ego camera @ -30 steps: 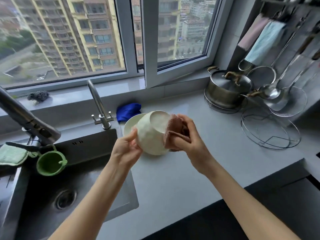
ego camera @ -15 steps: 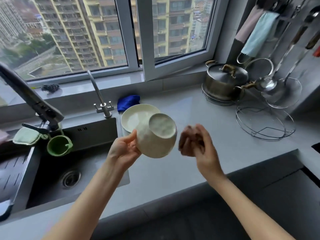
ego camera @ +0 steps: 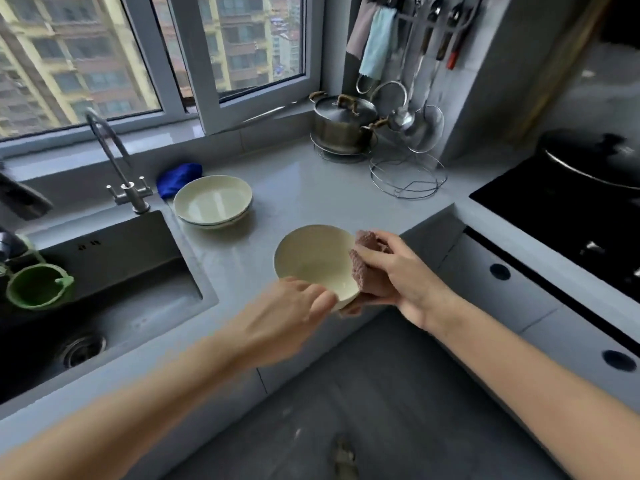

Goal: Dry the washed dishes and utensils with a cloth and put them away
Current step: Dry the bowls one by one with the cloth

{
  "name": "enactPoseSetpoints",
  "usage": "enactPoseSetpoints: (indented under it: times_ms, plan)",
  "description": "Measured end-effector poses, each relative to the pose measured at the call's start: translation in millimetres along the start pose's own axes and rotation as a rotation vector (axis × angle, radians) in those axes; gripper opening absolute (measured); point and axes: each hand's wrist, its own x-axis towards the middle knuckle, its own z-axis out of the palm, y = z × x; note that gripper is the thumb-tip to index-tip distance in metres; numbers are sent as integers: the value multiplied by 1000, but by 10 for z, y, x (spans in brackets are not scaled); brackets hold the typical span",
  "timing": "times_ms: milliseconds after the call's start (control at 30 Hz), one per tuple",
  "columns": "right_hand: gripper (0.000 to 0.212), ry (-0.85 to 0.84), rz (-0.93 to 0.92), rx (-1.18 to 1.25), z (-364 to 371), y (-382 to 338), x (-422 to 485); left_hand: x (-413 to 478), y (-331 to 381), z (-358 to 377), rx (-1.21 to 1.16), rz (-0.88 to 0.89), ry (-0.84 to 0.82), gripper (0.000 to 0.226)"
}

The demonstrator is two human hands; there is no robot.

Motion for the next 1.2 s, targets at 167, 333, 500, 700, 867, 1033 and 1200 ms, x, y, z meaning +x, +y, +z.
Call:
enactPoseSetpoints:
  times_ms: [167, 333, 500, 700, 867, 1033, 1200]
  plan:
    - [58, 186, 19, -100, -204, 146, -531, 122, 563, -52, 12, 188, -9, 45]
    - [59, 411, -83, -199, -566, 412, -985, 181, 1079, 113, -42, 289, 16, 12]
    - [51, 649, -176, -246, -1206, 621, -1570, 448, 1517, 224, -439, 59, 187, 47]
    - [54, 892, -277, -372, -2101, 923, -2391, 1004, 2733, 480, -1771, -568, -268, 62]
    - [52, 980, -427, -515, -2876, 1260, -3243, 1549, 3837, 593, -1761, -586, -135, 49]
    - [60, 980, -659, -918, -3848, 1354, -4219, 1939, 4849, 772, -1854, -698, -525, 48]
    - [67, 536, -364, -1459, -4296, 1760, -4540, 2300, 5773, 935, -1834, -650, -711, 54]
